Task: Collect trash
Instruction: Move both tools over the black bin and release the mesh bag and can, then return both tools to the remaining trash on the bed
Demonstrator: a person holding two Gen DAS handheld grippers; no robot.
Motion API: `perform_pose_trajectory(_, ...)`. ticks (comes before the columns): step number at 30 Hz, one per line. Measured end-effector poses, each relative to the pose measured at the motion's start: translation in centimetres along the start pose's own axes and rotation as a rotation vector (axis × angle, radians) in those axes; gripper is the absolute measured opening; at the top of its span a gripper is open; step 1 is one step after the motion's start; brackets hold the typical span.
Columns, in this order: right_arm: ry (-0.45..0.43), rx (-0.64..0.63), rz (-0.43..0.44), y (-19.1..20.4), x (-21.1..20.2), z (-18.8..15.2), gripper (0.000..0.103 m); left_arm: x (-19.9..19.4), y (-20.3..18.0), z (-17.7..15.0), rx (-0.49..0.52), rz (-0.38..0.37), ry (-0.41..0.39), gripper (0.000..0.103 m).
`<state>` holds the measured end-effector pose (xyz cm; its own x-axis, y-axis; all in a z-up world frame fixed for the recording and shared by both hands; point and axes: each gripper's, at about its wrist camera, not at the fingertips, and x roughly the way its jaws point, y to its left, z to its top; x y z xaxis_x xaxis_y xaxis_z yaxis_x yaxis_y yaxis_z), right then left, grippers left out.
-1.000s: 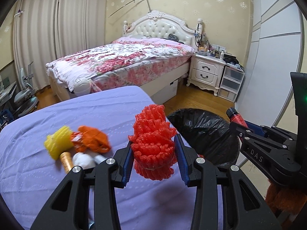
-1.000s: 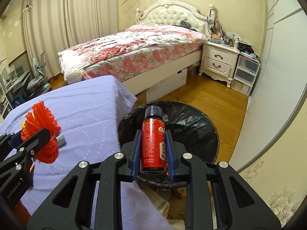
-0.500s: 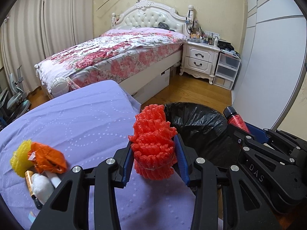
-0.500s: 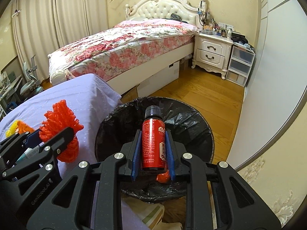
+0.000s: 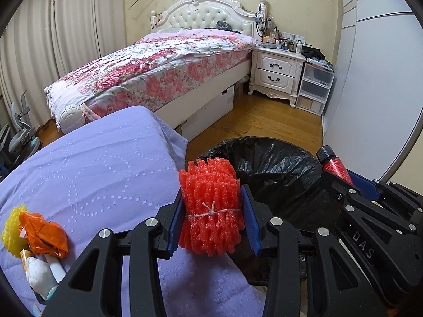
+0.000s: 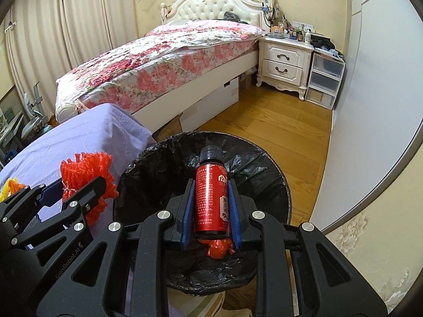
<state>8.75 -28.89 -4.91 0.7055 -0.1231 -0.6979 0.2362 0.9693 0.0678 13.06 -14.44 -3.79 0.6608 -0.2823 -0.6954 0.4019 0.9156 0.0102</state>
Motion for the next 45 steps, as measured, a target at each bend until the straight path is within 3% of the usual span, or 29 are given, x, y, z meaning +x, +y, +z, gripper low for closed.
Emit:
perform_pose_trajectory(7, 0.003, 0.014, -0.005, -0.2, 0.4, 0.1, 0.025, 0.4, 0.1, 0.3, -0.003, -0.014, 0.015, 0.059)
perform_pose_trajectory(11, -0.01, 0.028, -0.012, -0.5, 0.1, 0.2, 0.035, 0.4, 0.2, 0.3, -0.015, -0.009, 0.013, 0.066)
perform_pose_trajectory(14, -0.018, 0.038, -0.017, -0.8, -0.1, 0.3, 0.036, 0.2, 0.3, 0.4, -0.022, -0.006, 0.006, 0.072)
perform_pose_trajectory(33, -0.029, 0.021, -0.014, 0.4, -2.0, -0.7, 0.047, -3.4, 3.4, -0.6, -0.085, 0.036, -0.014, 0.073)
perform_pose_trajectory(45, -0.011, -0.057, 0.063, 4.8, -4.8, -3.5, 0.05, -8.4, 8.1, -4.5, -0.163, 0.098, -0.008, 0.073)
